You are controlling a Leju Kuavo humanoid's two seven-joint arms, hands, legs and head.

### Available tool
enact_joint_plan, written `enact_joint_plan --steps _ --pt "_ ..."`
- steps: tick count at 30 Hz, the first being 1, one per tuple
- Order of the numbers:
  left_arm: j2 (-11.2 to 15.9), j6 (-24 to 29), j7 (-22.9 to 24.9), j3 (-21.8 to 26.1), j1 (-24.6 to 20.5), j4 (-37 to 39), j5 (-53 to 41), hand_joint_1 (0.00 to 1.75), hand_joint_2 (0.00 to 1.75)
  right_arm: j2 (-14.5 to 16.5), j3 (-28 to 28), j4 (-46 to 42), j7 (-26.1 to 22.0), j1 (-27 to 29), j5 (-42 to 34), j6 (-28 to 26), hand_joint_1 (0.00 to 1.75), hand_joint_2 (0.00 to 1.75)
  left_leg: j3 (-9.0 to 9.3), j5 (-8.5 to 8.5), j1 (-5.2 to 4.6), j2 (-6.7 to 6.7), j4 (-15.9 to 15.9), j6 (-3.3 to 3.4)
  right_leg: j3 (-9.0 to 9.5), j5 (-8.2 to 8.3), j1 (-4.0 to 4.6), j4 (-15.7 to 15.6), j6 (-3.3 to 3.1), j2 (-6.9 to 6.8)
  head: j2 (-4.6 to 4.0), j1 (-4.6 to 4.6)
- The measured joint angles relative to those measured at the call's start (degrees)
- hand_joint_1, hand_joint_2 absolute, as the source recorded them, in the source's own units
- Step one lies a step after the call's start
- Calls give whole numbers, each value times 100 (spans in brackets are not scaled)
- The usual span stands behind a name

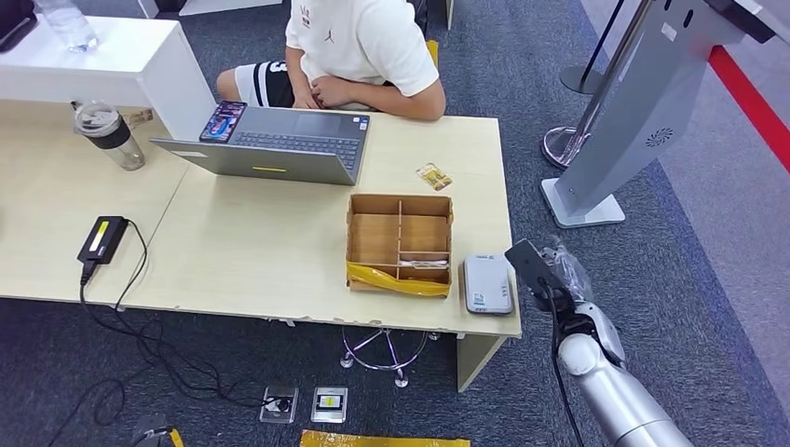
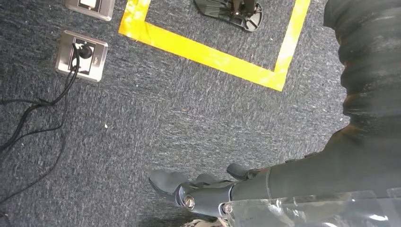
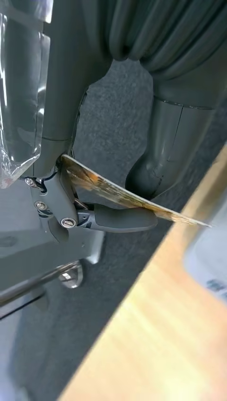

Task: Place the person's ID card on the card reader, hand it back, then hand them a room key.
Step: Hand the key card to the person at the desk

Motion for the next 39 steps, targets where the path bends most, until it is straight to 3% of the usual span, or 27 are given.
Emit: enact_joint_plan --steps 5,10,18,22,25,29,33,39 --pt "-27 97 -50 0 12 0 -20 0 175 18 -382 -360 -1106 53 -747 -1508 175 175 -3 0 0 -1 0 0 0 0 0 1 0 -1 0 0" --pt "-70 74 -153 0 19 0 -84 0 175 57 -749 -1221 -1462 18 -1158 -1900 175 175 -3 0 0 -2 0 0 4 0 0 2 0 -1 0 0" --pt "-118 -51 -239 -2 26 1 -219 0 175 306 -738 -2065 -1426 -534 -936 -1498 175 175 -7 7 0 -5 -1 1 5 4 0 8 1 -9 0 1" --pt "-137 -219 -334 -10 2 2 -452 0 175 667 -360 -1942 -1418 -1403 256 -719 175 175 -25 15 -4 7 -1 -9 -21 12 -4 26 -9 4 0 1" --pt "-158 -352 -341 -26 -120 -1 -674 0 175 1117 60 -1311 -1381 -2403 1196 -263 175 175 -29 28 0 0 -1 -18 -35 16 -1 29 -14 -3 0 0" --pt "-192 -443 -168 -72 -318 -16 -894 0 175 1667 498 -197 -1343 -3294 1808 -134 175 175 -41 46 10 -47 -1 -28 -34 15 9 32 -16 -47 0 2" --pt "-219 -498 39 -160 -486 -22 -1092 0 175 2060 972 704 -1026 -3750 2582 73 175 175 -43 49 10 -50 -1 -30 -36 16 9 33 -17 -48 0 1" --pt "-250 -510 166 -262 -604 -28 -1219 0 175 2392 1367 1619 -726 -4088 2794 256 175 175 -42 49 8 -50 0 -30 -37 16 8 30 -17 -47 0 3"
